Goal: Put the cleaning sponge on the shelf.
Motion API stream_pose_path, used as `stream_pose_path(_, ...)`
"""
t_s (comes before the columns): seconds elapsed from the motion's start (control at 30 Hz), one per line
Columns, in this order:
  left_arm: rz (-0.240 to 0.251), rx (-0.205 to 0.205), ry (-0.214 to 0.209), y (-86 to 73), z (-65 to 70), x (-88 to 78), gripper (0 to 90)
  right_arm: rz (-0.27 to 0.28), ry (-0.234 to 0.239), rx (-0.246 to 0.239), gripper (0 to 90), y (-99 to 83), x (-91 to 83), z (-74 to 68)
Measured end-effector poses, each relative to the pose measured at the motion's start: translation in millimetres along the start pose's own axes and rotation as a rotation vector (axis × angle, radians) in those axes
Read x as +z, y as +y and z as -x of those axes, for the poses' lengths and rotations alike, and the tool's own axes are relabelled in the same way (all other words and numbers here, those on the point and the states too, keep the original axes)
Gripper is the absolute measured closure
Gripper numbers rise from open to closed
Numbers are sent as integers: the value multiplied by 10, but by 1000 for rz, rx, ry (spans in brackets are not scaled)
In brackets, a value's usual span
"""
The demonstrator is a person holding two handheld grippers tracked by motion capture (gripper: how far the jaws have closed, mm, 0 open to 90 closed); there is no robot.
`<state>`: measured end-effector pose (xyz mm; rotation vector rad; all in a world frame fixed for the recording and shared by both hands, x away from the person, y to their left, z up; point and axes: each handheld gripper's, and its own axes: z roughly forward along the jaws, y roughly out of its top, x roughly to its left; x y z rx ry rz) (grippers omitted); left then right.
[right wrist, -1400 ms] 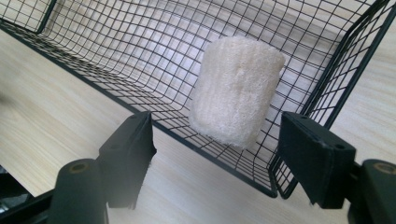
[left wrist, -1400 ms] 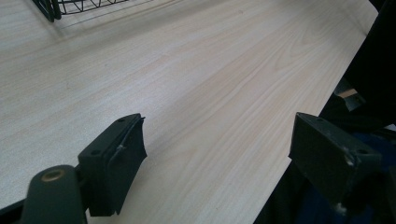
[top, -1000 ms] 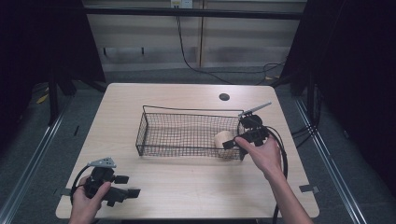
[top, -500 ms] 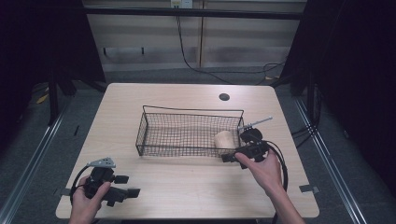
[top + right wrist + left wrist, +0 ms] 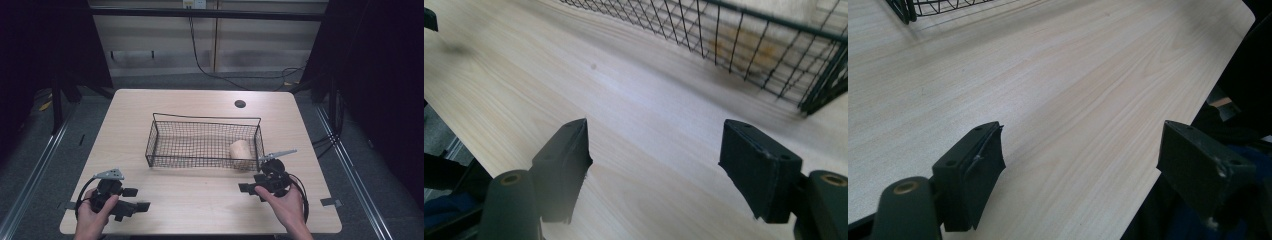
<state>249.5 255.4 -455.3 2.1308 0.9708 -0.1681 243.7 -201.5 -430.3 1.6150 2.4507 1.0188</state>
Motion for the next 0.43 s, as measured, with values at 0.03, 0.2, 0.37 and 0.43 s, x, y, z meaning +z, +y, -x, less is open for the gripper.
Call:
stream_pose_path(0.03, 6, -2, 3, -3, 2, 9, 181, 0, 0, 0, 281, 0, 0, 0)
stream_pose_path(0.2, 3, -7, 5, -1, 6, 15, 181, 19, -12, 8, 280, -160, 17, 42)
stream_pose_path(0.37, -2, -3, -1, 0, 6, 11, 181, 36, -19, 20, 279, -249, 18, 87)
stream_pose_path(0.43, -2, -3, -2, -1, 7, 11, 181, 48, -23, 9, 270, -258, 14, 103)
